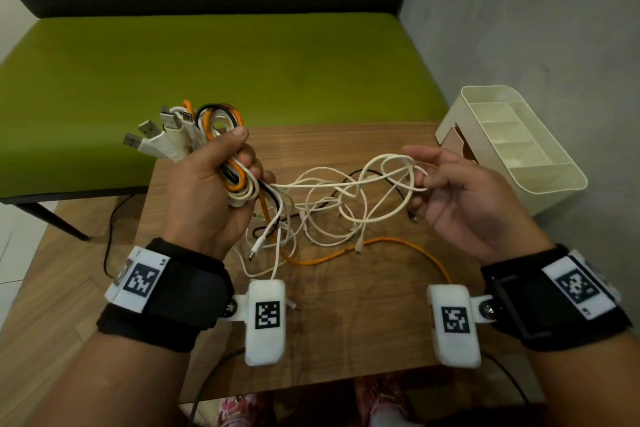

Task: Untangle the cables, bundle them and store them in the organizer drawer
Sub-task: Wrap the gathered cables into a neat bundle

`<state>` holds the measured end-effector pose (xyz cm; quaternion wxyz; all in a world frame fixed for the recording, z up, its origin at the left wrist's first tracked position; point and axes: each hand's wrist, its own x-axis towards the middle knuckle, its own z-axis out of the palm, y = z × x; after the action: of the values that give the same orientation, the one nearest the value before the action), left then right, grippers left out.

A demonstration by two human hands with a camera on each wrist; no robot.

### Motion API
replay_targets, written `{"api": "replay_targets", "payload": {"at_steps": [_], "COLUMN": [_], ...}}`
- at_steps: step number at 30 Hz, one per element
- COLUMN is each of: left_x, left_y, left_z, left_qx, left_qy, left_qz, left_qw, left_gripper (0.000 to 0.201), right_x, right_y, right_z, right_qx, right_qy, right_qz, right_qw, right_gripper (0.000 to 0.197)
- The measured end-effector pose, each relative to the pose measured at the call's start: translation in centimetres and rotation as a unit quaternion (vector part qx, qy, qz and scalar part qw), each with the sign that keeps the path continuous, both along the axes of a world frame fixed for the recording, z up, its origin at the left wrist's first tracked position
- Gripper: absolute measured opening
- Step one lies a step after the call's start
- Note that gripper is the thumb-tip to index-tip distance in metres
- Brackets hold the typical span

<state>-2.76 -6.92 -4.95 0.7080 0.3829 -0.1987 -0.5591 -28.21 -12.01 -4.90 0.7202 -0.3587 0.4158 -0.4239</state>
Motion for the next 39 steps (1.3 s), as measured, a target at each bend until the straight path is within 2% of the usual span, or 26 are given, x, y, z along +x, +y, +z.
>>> {"api": "replay_targets", "payload": {"at_steps": [3,7,10,12,14,16,20,23,25,27,29,31,34,37,39], "left_x": [-0.1,-0.4,-1.4,-2.3,-3.4,-4.6,-5.4,-4.8,-4.5,-4.5,-4.4,-4.1,-3.3,-3.1,-3.2], "left_y": [0.0,0.0,0.0,0.1,0.4,0.7,0.7,0.5,0.5,0.6,0.6,0.5,0.5,0.5,0.4], "left_z": [0.1,0.1,-0.4,-0.7,-0.7,-0.6,-0.5,-0.7,-0.7,-0.5,-0.4,-0.5,-0.6,-0.7,-0.8], "left_qx": [0.005,0.015,0.033,0.035,0.024,0.006,0.006,0.006,0.004,0.005,0.009,0.016,0.018,-0.003,0.000], "left_qy": [-0.002,-0.011,-0.049,-0.123,-0.264,-0.334,-0.297,-0.232,-0.207,-0.221,-0.255,-0.264,-0.205,-0.163,-0.160], "left_qz": [0.002,-0.003,-0.007,-0.007,-0.010,-0.016,-0.076,-0.112,-0.145,-0.160,-0.148,-0.131,-0.121,-0.130,-0.139], "left_qw": [1.000,1.000,0.998,0.992,0.964,0.942,0.952,0.966,0.967,0.962,0.955,0.955,0.971,0.978,0.977], "left_gripper": [0.020,0.019,0.016,0.014,0.017,0.021,0.021,0.022,0.033,0.039,0.023,0.018,0.015,0.018,0.021], "right_x": [0.2,0.9,1.4,1.8,2.3,2.9,4.0,4.1,3.9,3.9,3.8,3.3,1.9,1.4,1.5], "right_y": [0.3,1.1,1.6,1.9,2.3,2.8,3.7,3.7,3.6,3.6,3.7,3.3,1.9,1.4,1.7], "right_z": [-0.1,0.0,0.1,0.0,-0.1,-0.2,-0.5,-0.8,-0.9,-0.8,-0.6,-0.7,-1.5,-2.1,-1.8], "right_qx": [-0.005,-0.052,-0.065,-0.091,-0.141,-0.199,-0.267,-0.284,-0.287,-0.291,-0.294,-0.285,-0.241,-0.163,-0.178], "right_qy": [0.015,0.063,0.070,0.102,0.170,0.227,0.264,0.260,0.259,0.268,0.277,0.293,0.379,0.462,0.493], "right_qz": [0.025,0.071,0.084,0.070,0.051,0.040,0.021,-0.004,-0.016,-0.007,0.004,0.005,0.016,0.093,0.120], "right_qw": [1.000,0.994,0.992,0.988,0.974,0.953,0.926,0.923,0.922,0.918,0.915,0.913,0.893,0.867,0.843], "right_gripper": [0.044,0.021,0.018,0.014,0.011,0.009,0.008,0.007,0.009,0.011,0.015,0.016,0.010,0.006,0.004]}}
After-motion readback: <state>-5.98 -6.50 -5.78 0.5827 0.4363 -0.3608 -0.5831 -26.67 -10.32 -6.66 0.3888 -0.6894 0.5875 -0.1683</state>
